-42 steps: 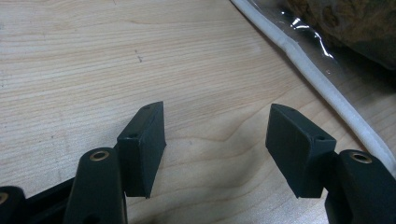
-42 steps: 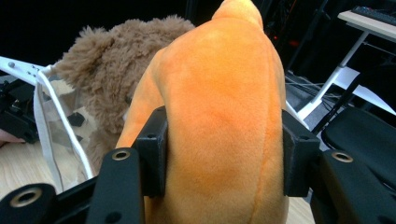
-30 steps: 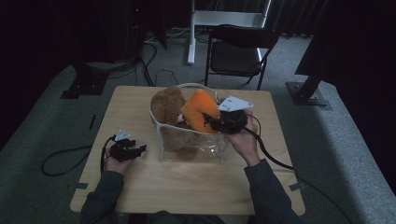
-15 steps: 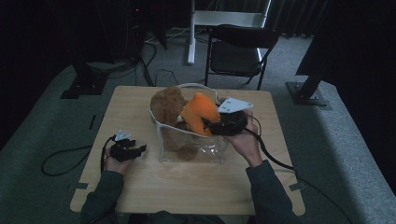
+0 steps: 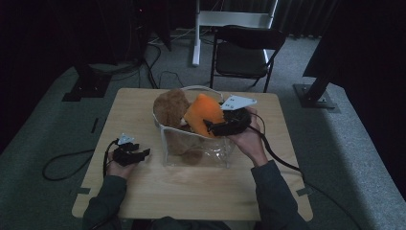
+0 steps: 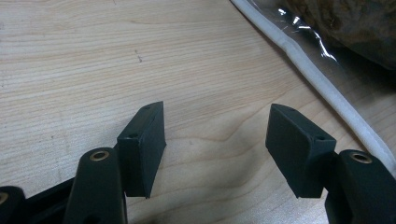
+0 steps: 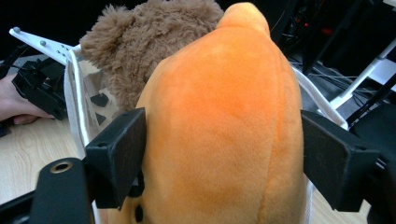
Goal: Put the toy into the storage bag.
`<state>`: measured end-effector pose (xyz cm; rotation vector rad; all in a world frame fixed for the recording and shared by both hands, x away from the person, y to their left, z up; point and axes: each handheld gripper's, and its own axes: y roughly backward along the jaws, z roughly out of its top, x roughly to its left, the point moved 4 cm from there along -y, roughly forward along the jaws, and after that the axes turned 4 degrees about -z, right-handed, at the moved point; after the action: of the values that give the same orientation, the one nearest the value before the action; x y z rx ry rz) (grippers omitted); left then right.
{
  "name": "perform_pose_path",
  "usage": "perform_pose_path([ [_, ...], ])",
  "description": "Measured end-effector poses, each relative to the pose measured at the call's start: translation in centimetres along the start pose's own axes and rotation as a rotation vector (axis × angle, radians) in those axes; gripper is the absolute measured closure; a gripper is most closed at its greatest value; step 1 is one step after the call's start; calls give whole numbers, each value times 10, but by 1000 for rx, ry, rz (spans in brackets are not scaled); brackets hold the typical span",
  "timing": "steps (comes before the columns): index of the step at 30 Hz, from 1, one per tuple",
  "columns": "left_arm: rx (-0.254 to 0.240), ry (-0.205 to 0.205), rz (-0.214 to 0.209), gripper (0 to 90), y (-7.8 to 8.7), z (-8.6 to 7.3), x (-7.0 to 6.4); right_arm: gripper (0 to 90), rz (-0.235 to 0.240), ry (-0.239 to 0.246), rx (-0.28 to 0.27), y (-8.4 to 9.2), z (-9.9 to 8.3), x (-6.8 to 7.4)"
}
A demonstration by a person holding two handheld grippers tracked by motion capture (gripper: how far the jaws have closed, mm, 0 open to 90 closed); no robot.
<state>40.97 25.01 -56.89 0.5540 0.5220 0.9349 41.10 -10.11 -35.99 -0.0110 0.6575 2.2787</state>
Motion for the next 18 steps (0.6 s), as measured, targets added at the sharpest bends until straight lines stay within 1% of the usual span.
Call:
perform_pose_path([
  [15, -2, 2, -2, 383, 0, 0, 0, 170, -14, -31, -3, -8, 4, -8],
  [18, -1, 2, -1, 383, 0, 0, 0, 169, -17, -27, 0, -10, 5, -8],
])
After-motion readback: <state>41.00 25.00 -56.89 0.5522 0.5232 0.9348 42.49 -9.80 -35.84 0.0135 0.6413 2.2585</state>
